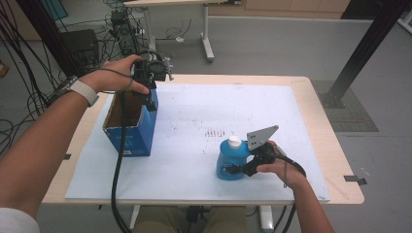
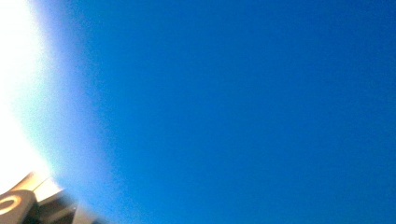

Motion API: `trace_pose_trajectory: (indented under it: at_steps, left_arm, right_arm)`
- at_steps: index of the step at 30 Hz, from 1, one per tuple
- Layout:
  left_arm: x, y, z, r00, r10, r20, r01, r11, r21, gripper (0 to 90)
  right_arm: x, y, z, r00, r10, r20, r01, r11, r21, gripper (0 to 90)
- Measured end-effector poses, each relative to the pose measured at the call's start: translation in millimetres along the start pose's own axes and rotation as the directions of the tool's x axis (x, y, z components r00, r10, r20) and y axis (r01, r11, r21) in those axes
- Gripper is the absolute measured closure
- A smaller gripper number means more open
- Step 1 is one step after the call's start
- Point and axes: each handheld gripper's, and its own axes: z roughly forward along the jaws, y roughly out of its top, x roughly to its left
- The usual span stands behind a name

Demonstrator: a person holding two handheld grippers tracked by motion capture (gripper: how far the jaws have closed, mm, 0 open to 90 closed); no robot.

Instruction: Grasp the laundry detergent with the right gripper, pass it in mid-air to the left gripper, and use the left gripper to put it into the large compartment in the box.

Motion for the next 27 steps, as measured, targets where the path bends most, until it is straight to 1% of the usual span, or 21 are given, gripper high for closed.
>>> trace_pose_trajectory:
  at_steps: [15, 21, 27]
  left_arm:
    - [-0.4, 0.3, -0.1, 1.0, 0.0, 0.001, 0.0, 1.0, -0.002, 10.4]
    - [-0.9, 0.5, 0.1, 1.0, 0.002, -0.003, -0.002, 1.0, 0.0, 10.4]
    - [-1.2, 0.8, 0.3, 1.0, 0.002, -0.002, -0.002, 1.0, -0.003, 10.4]
  right_arm:
    - [-0.2, 0.2, 0.0, 0.9998, -0.022, 0.0, 0.022, 1.0, 0.001, 41.3]
    - [-0.2, 0.2, 0.1, 0.9998, -0.017, 0.0, 0.017, 1.0, 0.001, 41.2]
    - [0.0, 0.1, -0.1, 0.9997, -0.023, 0.006, 0.023, 1.0, 0.0, 42.1]
